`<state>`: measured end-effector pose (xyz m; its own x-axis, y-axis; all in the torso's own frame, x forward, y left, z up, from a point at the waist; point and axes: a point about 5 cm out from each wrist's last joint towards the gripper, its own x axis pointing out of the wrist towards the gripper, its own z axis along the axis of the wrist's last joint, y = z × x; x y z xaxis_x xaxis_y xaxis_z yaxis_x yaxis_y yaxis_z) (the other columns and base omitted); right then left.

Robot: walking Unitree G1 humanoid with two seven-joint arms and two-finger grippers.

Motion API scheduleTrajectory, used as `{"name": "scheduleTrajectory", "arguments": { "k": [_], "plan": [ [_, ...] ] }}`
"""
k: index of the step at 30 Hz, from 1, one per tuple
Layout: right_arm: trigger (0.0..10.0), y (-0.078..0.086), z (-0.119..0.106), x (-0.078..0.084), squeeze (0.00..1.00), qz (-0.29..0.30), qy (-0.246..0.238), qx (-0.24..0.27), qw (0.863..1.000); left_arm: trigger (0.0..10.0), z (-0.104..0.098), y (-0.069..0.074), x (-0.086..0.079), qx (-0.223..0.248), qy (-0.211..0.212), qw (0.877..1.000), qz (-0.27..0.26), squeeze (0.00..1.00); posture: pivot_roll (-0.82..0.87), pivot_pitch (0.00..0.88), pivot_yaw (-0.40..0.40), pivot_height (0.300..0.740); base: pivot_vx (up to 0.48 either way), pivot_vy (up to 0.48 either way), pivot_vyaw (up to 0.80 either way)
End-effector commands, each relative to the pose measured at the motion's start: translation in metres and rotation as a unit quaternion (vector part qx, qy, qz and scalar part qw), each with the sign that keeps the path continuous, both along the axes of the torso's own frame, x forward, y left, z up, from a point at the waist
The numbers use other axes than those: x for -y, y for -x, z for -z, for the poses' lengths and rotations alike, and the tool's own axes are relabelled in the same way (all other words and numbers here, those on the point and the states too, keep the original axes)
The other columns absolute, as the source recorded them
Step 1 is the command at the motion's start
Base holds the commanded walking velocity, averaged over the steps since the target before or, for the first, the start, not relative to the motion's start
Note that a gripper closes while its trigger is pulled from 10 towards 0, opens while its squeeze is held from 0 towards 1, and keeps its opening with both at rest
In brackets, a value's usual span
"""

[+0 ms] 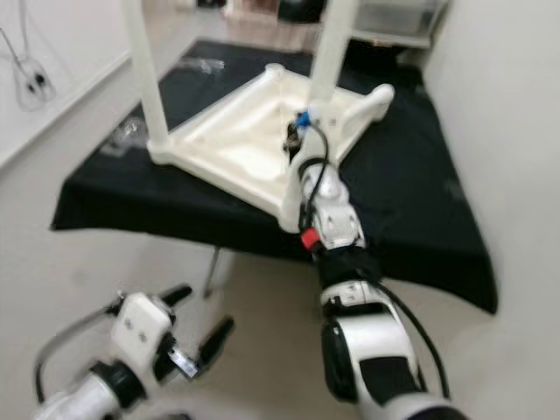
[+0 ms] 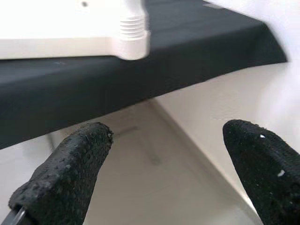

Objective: Building children table

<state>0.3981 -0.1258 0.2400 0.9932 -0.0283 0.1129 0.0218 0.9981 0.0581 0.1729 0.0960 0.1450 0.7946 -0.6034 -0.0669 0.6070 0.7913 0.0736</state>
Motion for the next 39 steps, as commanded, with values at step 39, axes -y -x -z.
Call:
{"name": "scheduleTrajectory", "arguments": {
  "k": [39],
  "plan": [
    [10.0, 0.008, 0.016, -0.035, 0.0, 0.374, -0.016, -0.06, 0.925, 10.0, -0.001, -0.004, 0.001, 0.004, 0.008, 1.0, -0.024, 0.0, 0.15, 0.184, -0.109, 0.74, 0.0, 0.0, 0.0]
  ]
}}
